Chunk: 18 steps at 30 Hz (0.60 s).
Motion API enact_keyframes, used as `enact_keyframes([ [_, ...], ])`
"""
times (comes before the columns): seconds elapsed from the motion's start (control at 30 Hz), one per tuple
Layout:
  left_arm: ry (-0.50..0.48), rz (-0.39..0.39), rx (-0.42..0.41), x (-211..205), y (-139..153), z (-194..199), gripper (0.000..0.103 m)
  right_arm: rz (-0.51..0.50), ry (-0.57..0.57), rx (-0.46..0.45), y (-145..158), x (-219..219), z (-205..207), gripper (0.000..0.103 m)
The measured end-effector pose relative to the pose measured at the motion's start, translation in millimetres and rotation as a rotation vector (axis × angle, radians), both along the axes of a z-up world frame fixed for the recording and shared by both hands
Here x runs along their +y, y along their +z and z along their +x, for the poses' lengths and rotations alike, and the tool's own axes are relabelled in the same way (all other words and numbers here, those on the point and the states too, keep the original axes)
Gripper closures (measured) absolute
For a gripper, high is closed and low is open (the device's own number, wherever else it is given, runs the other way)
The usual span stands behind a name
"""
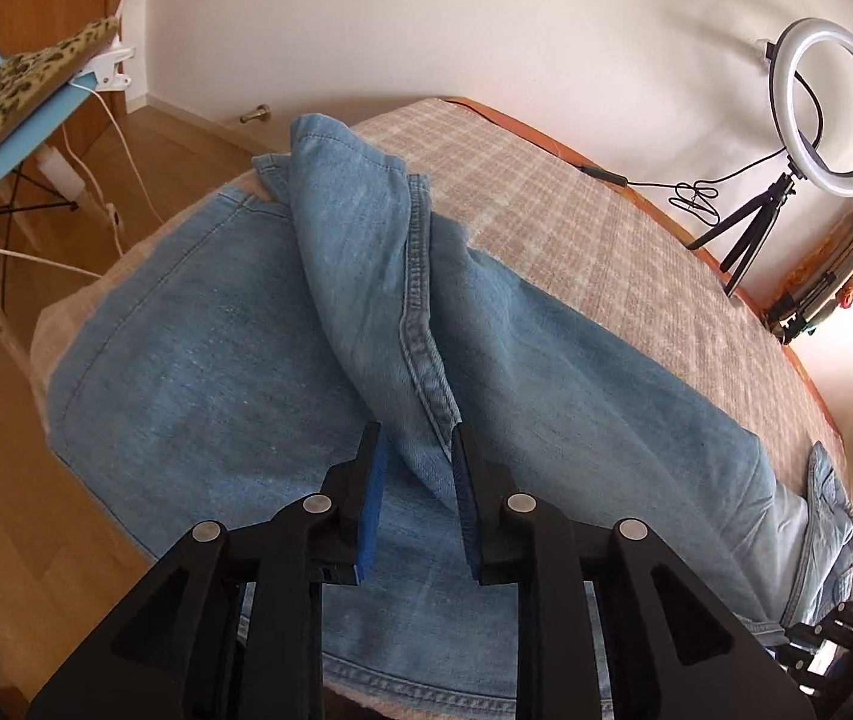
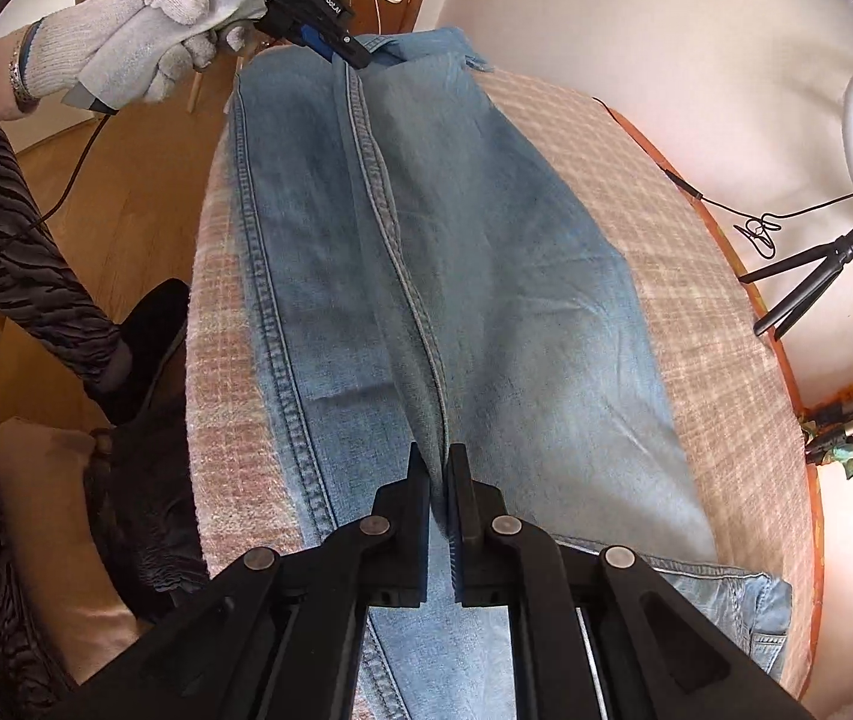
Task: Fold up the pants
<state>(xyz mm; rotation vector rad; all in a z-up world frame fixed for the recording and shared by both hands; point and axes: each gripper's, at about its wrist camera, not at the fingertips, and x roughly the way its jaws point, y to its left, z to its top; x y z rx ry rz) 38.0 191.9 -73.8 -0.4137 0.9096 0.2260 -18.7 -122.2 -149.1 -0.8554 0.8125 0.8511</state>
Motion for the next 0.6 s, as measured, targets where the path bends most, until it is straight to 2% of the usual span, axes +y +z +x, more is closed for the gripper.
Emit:
enact_keyframes([
  [0.07, 0.003, 0.018, -0.018, 9.6, 9.3, -0.7, 0.07, -0.016, 0.002, 0.005, -3.1, 1.7, 3.3, 0.099],
  [0.1, -0.001, 0.018, -0.024, 14.2, 13.2, 2.2, 0.06, -0.026, 0.008, 0.018, -4.3, 3.4, 3.5, 0.096],
  [0.13, -0.01, 0.025, -0.028, 15.8, 16.2, 7.7, 0.058, -0.032, 0.013, 0.033, -5.2, 4.4, 4.0, 0.091],
  [0.23, -0.053, 0.126, -0.006, 11.4, 17.7, 34.2, 0.058, -0.011, 0.025, 0.083, -1.2, 7.8, 5.0, 0.068],
  [0.33, -0.087, 0.177, 0.042, 6.4, 3.6, 66.6, 0.058, 0.025, 0.023, 0.085, 7.2, 13.8, 7.0, 0.063],
  [0.4, -0.077, 0.214, 0.056, 8.1, -4.0, 84.0, 0.058, 0.048, 0.007, 0.082, 12.1, 17.9, 12.7, 0.054],
  [0.47, -0.06, 0.217, 0.062, 13.5, -9.7, 99.8, 0.058, 0.071, -0.012, 0.083, 16.1, 22.0, 21.5, 0.044],
  [0.6, -0.017, 0.19, 0.069, 27.4, -14.1, 125.8, 0.058, 0.129, -0.077, 0.09, 23.5, 30.0, 52.1, 0.042],
])
